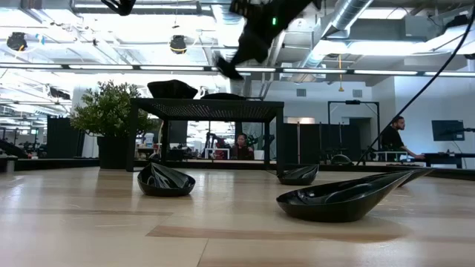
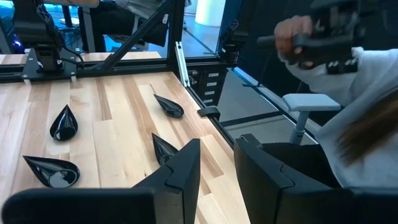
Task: Pick & Place Mini shaped plates
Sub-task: Stack the leaf shaped plate on top of the leaf shaped plate on the shelf, then put the drop shaped plate on the shelf
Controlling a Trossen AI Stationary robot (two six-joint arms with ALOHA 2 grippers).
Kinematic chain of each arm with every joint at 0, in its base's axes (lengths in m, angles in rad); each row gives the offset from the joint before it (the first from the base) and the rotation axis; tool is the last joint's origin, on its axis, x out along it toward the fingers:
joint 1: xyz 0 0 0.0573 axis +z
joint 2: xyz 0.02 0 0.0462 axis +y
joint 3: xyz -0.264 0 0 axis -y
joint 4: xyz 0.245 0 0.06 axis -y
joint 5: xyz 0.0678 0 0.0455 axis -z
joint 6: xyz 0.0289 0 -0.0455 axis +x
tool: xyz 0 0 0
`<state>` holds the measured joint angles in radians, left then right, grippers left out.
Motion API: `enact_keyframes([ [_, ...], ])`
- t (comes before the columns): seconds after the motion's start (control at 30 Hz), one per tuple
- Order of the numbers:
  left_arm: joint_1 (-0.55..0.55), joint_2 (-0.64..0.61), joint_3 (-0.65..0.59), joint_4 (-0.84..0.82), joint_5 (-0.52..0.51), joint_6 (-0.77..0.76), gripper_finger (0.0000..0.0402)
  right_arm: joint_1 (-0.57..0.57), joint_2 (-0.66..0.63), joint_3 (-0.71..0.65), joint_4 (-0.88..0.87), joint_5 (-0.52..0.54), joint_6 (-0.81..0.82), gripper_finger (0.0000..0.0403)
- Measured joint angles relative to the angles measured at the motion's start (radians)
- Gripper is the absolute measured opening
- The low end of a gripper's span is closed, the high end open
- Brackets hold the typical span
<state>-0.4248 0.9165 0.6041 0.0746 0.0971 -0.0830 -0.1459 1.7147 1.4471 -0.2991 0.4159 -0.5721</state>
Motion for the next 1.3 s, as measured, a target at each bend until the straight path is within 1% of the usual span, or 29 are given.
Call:
enact_keyframes([
  [0.13, 0.0, 0.0, 0.0, -0.003, 0.0, 0.0, 0.01, -0.015, 0.048, -0.001, 0.004, 0.04, -0.079, 0.0001],
  [0.27, 0.0, 0.0, 0.0, -0.003, 0.0, 0.0, 0.01, -0.013, 0.061, -0.001, 0.0, 0.109, -0.112, 0.0005],
  [0.37, 0.0, 0.0, 0.0, -0.003, 0.0, 0.0, 0.01, -0.014, 0.061, 0.0, -0.001, 0.105, -0.084, 0.0016],
  [0.53, 0.0, 0.0, 0.0, -0.003, 0.0, 0.0, 0.01, -0.013, 0.061, 0.0, 0.002, 0.109, -0.027, 0.0048],
  [0.7, 0.0, 0.0, 0.0, -0.002, 0.0, 0.0, 0.01, 0.013, 0.06, 0.0, 0.001, 0.117, 0.032, 0.0069],
  [0.8, 0.0, 0.0, 0.0, -0.002, 0.0, 0.0, 0.01, 0.06, 0.045, 0.0, 0.004, 0.125, 0.094, 0.0072],
  [0.87, 0.0, 0.001, 0.0, -0.002, 0.0, 0.0, 0.01, 0.106, 0.029, 0.002, -0.016, 0.121, 0.194, 0.0072],
  [0.97, 0.0, 0.001, 0.0, 0.0, 0.0, 0.0, 0.01, 0.187, 0.022, 0.003, -0.055, 0.063, 0.334, 0.0071],
  [1.1, 0.0, 0.001, 0.0, 0.001, 0.0, 0.0, 0.01, 0.297, 0.025, 0.001, -0.196, 0.003, 0.413, 0.0071],
  [1.2, 0.0, 0.001, 0.0, 0.001, 0.0, 0.0, 0.01, 0.366, 0.054, 0.001, -0.323, -0.055, 0.525, 0.0071],
  [1.3, 0.0, 0.001, 0.0, 0.002, 0.0, 0.0, 0.01, 0.426, 0.075, 0.0, -0.435, -0.064, 0.613, 0.0071],
])
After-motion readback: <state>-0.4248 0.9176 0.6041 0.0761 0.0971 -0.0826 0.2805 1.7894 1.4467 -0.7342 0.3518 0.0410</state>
